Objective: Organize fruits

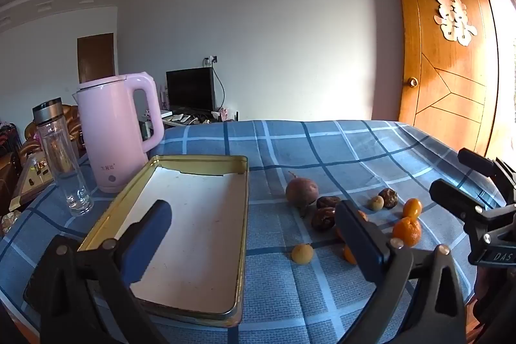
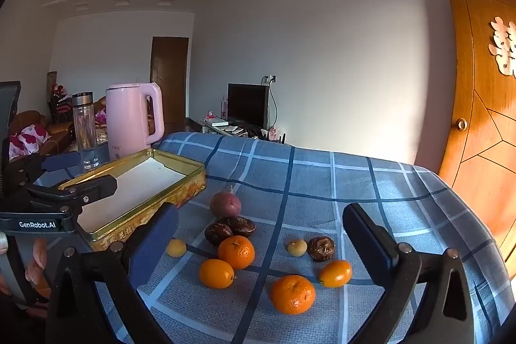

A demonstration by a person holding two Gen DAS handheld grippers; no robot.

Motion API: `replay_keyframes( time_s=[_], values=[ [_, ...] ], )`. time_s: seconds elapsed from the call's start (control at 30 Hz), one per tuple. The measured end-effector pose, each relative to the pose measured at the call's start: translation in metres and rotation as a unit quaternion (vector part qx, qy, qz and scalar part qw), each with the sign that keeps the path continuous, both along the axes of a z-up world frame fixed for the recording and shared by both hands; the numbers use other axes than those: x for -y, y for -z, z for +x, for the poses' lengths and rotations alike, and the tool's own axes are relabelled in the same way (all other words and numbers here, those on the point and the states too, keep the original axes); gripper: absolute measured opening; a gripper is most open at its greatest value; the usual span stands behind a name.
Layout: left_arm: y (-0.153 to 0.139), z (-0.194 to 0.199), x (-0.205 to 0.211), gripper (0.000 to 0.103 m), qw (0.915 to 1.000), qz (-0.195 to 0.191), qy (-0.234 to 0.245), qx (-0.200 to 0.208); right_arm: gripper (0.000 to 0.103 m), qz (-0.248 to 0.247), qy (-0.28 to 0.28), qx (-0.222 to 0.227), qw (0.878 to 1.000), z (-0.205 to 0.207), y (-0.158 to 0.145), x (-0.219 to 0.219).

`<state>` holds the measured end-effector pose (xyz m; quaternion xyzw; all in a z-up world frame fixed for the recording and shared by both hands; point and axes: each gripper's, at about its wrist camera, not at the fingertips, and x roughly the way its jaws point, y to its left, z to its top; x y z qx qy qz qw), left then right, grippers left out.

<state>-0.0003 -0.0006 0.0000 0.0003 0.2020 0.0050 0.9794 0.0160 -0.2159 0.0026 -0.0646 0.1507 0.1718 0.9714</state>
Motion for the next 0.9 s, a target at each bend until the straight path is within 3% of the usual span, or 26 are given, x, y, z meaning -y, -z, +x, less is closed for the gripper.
replay_keyframes(
  time_s=[0.9],
  values=[
    [0.01,0.004,-0.001,0.103,0.9999,0.005,0.0,-0.01,0.102,0.015,0.015,-0.005,1.0,0.003,0.003,0.019]
  ],
)
